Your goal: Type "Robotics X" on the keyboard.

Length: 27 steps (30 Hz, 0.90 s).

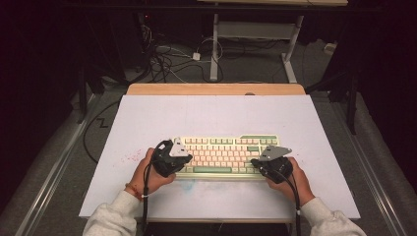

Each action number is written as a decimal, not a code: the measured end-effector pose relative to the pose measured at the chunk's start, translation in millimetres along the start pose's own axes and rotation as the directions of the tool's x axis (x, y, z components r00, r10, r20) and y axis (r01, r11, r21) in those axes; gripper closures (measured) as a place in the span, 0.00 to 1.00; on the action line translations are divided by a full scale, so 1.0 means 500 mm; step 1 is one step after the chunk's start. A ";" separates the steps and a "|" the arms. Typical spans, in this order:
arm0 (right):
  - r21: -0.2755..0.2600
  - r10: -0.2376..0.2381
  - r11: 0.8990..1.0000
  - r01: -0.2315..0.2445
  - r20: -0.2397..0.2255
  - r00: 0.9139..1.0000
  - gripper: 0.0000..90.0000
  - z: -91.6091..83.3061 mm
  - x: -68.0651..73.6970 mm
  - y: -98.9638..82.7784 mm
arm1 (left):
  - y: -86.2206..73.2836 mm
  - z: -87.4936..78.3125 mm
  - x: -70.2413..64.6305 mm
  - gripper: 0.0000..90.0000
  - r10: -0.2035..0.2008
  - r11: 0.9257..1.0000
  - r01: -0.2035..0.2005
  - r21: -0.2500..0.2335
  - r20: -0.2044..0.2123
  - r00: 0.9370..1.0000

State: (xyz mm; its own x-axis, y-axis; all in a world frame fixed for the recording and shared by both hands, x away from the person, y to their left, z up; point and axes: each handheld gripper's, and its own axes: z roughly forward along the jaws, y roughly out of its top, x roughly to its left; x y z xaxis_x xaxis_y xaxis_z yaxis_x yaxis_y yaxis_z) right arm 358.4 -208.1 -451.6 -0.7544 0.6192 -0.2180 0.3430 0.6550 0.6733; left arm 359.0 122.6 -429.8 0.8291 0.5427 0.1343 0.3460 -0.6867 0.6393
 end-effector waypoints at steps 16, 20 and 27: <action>0.000 -0.006 1.000 0.006 0.007 1.000 1.00 -0.001 0.001 0.000 | 0.008 0.049 0.000 0.95 0.012 0.998 -0.013 0.056 0.007 1.000; 0.000 -0.006 1.000 0.006 0.007 1.000 1.00 -0.001 0.002 0.000 | 0.011 0.051 -0.001 0.95 0.015 0.998 -0.015 0.053 0.007 1.000; -0.001 -0.006 1.000 0.006 0.009 1.000 1.00 -0.001 0.002 0.000 | 0.010 0.054 -0.006 0.96 0.031 0.997 -0.031 0.066 0.004 1.000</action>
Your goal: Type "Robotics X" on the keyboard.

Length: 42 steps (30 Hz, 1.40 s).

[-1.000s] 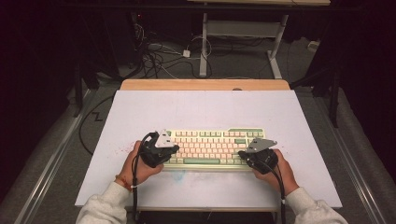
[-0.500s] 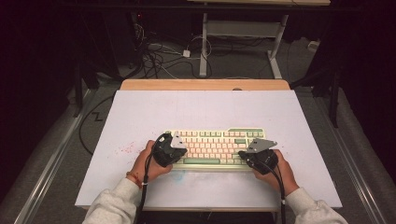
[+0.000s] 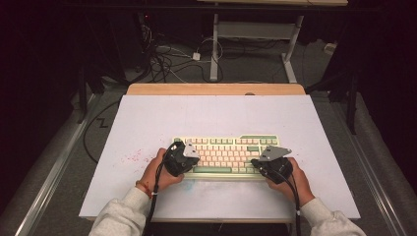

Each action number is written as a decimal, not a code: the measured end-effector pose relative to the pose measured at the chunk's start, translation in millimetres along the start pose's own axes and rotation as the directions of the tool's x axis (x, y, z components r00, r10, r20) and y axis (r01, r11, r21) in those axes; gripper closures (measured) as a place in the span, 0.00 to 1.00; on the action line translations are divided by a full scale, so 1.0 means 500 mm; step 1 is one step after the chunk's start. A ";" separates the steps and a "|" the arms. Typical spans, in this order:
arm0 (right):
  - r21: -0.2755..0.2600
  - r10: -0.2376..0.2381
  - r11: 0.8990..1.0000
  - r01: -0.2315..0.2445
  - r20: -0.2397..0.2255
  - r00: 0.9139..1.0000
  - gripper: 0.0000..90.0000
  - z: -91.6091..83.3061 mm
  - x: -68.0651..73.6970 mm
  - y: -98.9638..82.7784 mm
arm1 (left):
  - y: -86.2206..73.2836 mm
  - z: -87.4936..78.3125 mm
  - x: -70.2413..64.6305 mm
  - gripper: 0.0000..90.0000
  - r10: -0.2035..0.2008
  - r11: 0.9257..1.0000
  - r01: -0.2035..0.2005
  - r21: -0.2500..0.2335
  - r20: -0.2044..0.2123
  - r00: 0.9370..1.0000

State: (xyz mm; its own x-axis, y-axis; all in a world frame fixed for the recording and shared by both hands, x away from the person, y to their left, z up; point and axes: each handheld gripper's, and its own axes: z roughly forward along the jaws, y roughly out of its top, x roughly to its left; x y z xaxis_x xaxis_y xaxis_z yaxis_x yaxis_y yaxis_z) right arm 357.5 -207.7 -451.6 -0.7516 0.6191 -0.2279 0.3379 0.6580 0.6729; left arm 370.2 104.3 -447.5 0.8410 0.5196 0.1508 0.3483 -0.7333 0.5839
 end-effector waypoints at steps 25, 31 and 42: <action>-0.124 0.032 0.992 -0.029 0.022 0.999 0.95 -0.047 -0.003 0.012 | -0.009 -0.040 -0.003 0.72 0.000 0.989 -0.014 -0.145 -0.096 0.995; -0.151 0.045 0.988 -0.039 0.034 0.998 0.86 -0.051 -0.006 0.011 | -0.010 -0.044 -0.008 0.58 -0.001 0.986 -0.024 -0.165 -0.148 0.989; -0.209 0.076 0.976 -0.056 0.090 0.993 0.46 -0.053 -0.007 0.011 | -0.014 -0.047 -0.014 0.28 -0.038 0.978 -0.004 -0.210 -0.194 0.980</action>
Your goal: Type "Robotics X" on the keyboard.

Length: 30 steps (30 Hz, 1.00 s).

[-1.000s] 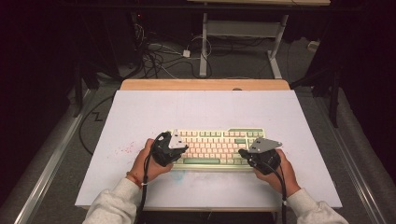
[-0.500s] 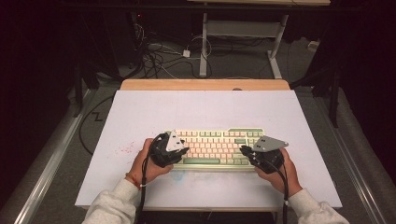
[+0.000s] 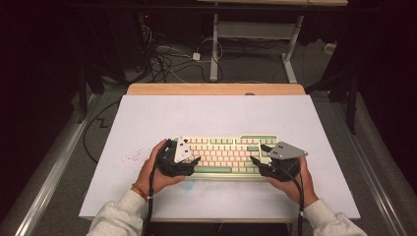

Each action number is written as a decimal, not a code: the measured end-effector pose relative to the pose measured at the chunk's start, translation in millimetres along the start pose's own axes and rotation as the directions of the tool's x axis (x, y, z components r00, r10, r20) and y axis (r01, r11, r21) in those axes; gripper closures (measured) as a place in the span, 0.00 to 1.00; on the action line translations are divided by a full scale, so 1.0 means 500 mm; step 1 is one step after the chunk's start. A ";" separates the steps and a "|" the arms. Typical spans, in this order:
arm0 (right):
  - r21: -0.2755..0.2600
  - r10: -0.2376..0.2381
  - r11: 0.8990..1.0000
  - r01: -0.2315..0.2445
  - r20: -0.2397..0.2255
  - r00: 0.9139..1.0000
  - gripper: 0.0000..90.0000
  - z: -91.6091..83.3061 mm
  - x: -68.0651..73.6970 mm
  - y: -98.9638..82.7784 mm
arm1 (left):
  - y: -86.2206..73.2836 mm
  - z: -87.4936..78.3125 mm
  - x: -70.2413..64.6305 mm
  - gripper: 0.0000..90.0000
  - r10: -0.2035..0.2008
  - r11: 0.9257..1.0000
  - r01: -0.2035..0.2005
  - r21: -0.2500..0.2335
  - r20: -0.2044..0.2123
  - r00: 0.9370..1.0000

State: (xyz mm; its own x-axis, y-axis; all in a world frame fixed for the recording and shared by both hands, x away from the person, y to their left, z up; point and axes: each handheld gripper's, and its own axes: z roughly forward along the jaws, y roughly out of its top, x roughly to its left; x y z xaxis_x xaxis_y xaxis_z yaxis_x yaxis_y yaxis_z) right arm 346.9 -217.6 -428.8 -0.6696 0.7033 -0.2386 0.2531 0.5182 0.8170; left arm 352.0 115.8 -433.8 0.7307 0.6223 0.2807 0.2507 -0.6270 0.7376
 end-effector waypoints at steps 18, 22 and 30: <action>-0.038 -0.003 0.999 0.005 0.059 0.998 0.27 -0.020 0.000 0.007 | -0.002 -0.036 -0.005 0.20 0.028 0.998 -0.030 -0.046 -0.042 0.999; -0.045 -0.009 0.999 0.013 0.069 0.998 0.27 -0.029 0.000 0.008 | -0.004 -0.044 -0.004 0.19 0.033 0.998 -0.035 -0.049 -0.051 0.998; -0.052 -0.015 0.998 0.019 0.083 0.996 0.28 -0.051 0.000 0.006 | -0.011 -0.058 -0.005 0.19 0.048 0.997 -0.051 -0.052 -0.059 0.997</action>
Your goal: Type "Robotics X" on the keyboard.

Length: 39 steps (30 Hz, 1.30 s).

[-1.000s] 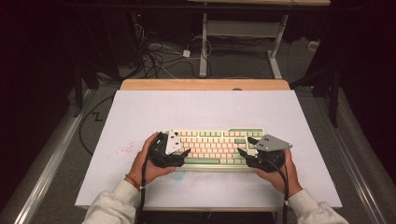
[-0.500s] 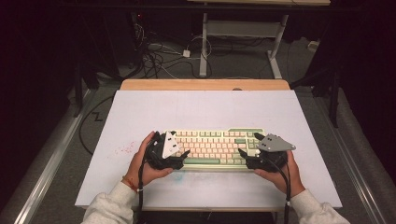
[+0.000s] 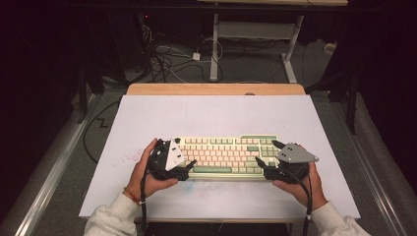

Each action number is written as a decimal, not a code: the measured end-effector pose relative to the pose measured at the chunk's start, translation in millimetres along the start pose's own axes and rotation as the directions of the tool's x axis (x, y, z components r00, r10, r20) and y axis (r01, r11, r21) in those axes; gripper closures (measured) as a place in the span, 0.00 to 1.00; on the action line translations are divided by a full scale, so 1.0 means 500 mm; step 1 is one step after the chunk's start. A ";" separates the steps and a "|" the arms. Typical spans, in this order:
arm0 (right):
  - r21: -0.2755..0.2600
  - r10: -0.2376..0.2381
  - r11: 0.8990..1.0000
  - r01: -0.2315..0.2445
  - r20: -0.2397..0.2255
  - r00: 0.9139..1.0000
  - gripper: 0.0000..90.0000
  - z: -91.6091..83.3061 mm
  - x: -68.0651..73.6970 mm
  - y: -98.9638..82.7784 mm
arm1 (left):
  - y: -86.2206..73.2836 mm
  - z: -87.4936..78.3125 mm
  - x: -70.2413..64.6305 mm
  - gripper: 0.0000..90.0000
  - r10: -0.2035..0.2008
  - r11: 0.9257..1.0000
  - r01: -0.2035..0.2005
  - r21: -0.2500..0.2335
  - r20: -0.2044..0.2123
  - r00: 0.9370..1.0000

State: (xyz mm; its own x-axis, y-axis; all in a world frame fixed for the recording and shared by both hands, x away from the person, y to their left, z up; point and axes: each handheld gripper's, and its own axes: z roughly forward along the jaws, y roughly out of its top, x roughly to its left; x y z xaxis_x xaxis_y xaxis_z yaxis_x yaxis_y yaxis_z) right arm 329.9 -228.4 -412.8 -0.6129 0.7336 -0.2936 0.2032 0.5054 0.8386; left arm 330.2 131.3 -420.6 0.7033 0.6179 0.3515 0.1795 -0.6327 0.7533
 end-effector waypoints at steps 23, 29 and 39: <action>0.003 0.007 1.000 -0.008 0.078 0.997 0.28 -0.062 -0.029 -0.043 | -0.063 -0.041 0.004 0.19 0.017 1.000 -0.018 -0.005 -0.019 1.000; 0.013 0.022 1.000 -0.024 0.090 0.996 0.27 -0.073 -0.040 -0.067 | -0.088 -0.043 0.009 0.19 0.006 1.000 -0.005 0.013 -0.037 0.999; 0.039 0.041 0.998 -0.046 0.124 0.991 0.21 -0.076 -0.053 -0.101 | -0.136 -0.051 0.017 0.18 -0.039 0.998 0.041 0.042 -0.063 0.997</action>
State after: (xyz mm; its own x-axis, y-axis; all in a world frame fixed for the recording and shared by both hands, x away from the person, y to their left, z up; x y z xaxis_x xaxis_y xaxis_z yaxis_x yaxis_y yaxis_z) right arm 306.9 -290.5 -429.9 -0.5048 0.8044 -0.3134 0.2612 0.4883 0.8326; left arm 306.4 191.6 -454.5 0.6513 0.6700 0.3563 0.2371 -0.6257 0.7431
